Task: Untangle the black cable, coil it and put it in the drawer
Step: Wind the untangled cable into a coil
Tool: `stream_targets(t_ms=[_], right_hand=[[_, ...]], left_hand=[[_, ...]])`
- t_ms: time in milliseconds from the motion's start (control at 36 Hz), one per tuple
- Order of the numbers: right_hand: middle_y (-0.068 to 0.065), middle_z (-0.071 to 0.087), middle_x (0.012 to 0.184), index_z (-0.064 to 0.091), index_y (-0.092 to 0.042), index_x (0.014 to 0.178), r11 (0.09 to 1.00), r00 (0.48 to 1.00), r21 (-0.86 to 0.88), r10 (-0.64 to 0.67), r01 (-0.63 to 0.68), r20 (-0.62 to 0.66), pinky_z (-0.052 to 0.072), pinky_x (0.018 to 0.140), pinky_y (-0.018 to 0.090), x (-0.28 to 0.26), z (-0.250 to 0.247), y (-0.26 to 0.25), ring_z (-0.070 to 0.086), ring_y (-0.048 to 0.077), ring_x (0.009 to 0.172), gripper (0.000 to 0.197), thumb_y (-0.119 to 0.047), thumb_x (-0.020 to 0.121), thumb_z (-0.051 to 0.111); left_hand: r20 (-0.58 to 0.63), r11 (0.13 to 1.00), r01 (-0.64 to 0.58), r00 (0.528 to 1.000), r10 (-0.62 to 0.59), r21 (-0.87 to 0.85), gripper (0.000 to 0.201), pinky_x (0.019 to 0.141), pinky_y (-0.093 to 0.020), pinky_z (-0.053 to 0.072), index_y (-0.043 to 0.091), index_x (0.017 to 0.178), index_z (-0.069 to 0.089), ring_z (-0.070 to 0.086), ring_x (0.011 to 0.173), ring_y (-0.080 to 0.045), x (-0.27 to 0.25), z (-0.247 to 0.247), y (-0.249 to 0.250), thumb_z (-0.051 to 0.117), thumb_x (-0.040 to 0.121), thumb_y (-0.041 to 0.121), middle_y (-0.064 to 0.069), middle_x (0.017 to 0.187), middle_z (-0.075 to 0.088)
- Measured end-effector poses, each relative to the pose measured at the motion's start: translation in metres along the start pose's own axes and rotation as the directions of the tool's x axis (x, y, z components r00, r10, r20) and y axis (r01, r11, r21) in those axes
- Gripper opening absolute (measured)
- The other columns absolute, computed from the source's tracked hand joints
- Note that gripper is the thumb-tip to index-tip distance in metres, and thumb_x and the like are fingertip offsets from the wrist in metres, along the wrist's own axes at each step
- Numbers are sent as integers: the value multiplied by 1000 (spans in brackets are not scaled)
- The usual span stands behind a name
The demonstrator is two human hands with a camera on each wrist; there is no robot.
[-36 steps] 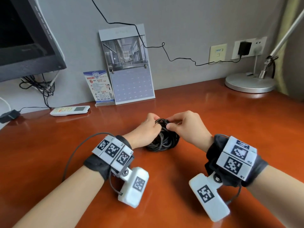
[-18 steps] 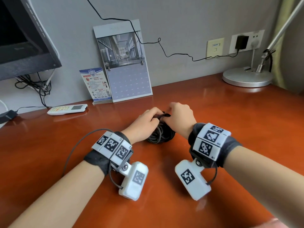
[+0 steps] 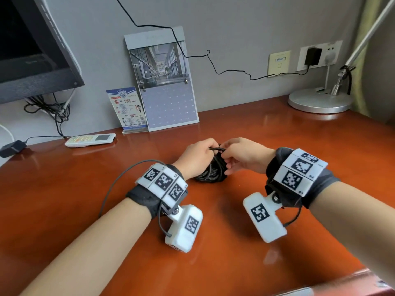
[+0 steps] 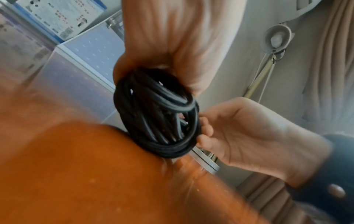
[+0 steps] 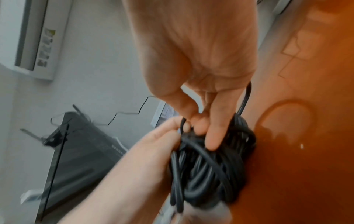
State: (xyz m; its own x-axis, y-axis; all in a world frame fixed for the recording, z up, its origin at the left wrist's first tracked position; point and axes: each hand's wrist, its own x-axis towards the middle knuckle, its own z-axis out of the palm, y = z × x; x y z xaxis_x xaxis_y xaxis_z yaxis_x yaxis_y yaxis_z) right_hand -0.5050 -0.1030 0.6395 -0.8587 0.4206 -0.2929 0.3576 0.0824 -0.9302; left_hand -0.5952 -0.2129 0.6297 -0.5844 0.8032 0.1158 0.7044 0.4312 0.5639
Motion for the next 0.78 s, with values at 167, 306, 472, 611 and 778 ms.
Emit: stream_targets(t_ms=[167, 306, 472, 611, 778], right_hand=[[4, 53, 50, 57, -6, 87, 974, 997, -225, 23, -7, 67, 54, 56, 28, 0, -20, -4, 59, 17, 49, 21, -11, 96, 39], [-4, 43, 43, 68, -27, 61, 836, 971, -543, 63, 76, 232, 38, 47, 21, 4, -29, -16, 42, 10, 38, 32, -17, 91, 58], [-6, 54, 51, 60, -16, 62, 872, 987, -478, -30, 102, 157, 34, 43, 15, 12, -28, -11, 53, 6, 48, 22, -15, 84, 64], [-1, 45, 56, 51, -10, 73, 941, 999, -336, -43, 39, -4, 25, 32, 15, 17, -13, 1, 42, 3, 30, 19, -20, 89, 56], [-2, 53, 43, 52, -9, 75, 884, 997, -461, -61, 77, 50, 33, 34, 17, 12, -13, 0, 50, 5, 32, 22, -24, 90, 57]], left_hand=[[42, 998, -54, 998, 56, -44, 28, 40, -15, 24, 22, 83, 53, 35, 39, -3, 0, 2, 3, 36, 93, 2, 7, 58, 42], [99, 996, -70, 992, 74, -49, 33, 40, -17, 22, 25, 74, 49, 31, 38, -4, 0, 4, 5, 33, 90, 0, 7, 58, 44], [105, 992, -88, 990, 97, -89, 36, 46, -20, 26, 28, 74, 46, 32, 43, -3, 2, 2, -1, 34, 89, -2, 6, 64, 46], [71, 980, -93, 992, 107, -174, 38, 55, -11, 32, 28, 80, 47, 39, 59, 1, -2, 1, -8, 32, 89, -6, 13, 73, 50], [83, 957, -20, 996, 46, -291, 20, 66, -26, 31, 21, 71, 47, 40, 71, -10, -6, 1, 0, 38, 86, 10, 4, 74, 46]])
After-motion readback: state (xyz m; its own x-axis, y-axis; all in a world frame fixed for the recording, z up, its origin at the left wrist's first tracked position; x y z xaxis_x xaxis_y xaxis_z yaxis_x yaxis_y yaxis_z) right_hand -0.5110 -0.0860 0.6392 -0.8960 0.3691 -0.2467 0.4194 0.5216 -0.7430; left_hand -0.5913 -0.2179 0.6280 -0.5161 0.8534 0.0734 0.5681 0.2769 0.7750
